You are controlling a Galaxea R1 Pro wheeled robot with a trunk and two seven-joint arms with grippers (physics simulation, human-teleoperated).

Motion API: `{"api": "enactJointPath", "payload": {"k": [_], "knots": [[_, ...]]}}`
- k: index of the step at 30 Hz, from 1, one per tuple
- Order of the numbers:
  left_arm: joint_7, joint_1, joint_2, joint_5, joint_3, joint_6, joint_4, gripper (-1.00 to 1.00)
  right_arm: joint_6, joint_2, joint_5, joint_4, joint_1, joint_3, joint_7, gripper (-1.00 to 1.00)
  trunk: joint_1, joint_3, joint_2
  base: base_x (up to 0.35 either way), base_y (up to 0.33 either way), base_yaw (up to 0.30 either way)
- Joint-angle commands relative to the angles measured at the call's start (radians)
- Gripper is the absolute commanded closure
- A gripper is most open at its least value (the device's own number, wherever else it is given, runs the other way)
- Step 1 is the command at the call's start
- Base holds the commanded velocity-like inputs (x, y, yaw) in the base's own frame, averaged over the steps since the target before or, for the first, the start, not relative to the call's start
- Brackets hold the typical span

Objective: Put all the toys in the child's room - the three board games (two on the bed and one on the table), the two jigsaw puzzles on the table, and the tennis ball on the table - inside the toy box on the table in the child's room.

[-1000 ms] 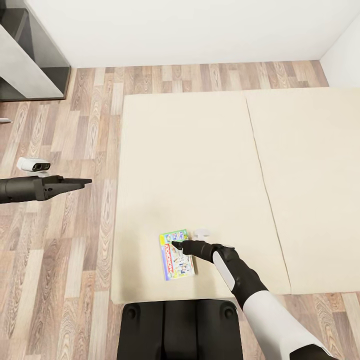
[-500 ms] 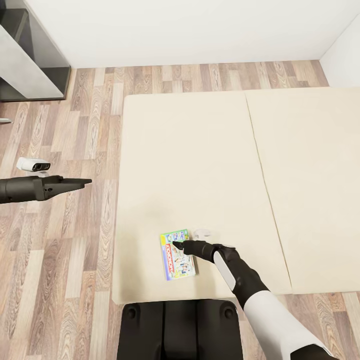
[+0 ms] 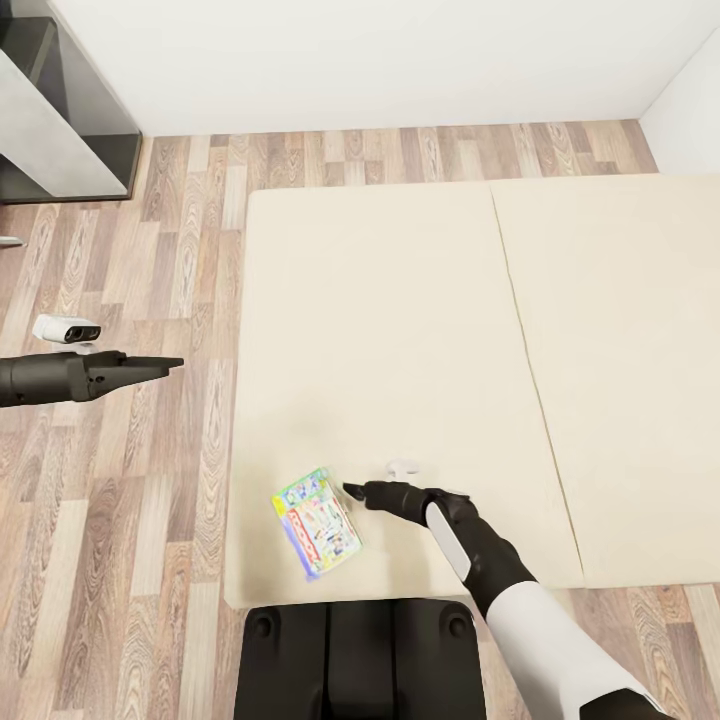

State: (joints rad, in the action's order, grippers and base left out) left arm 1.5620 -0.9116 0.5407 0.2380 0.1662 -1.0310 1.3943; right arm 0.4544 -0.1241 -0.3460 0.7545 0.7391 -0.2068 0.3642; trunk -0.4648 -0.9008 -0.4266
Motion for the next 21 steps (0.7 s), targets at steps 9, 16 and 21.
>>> {"api": "enactJointPath", "payload": {"k": [9, 16, 21], "knots": [[0.004, -0.001, 0.001, 0.000, -0.001, -0.011, 0.000, -1.00, 0.013, 0.003, -0.008, 0.000, 0.000, 0.001, 0.001, -1.00, -0.001, -0.001, -0.001, 0.000, 0.000, 0.000], [0.004, -0.001, 0.001, 0.000, -0.001, -0.011, 0.000, -1.00, 0.025, 0.002, -0.009, 0.000, 0.000, 0.001, 0.002, -1.00, -0.001, -0.001, -0.001, 0.000, 0.000, 0.000], [0.004, -0.001, 0.001, 0.000, -0.001, -0.011, 0.000, -1.00, 0.057, 0.000, -0.007, 0.000, 0.000, 0.001, 0.001, -1.00, -0.001, -0.001, -0.001, 0.000, 0.000, 0.000]]}}
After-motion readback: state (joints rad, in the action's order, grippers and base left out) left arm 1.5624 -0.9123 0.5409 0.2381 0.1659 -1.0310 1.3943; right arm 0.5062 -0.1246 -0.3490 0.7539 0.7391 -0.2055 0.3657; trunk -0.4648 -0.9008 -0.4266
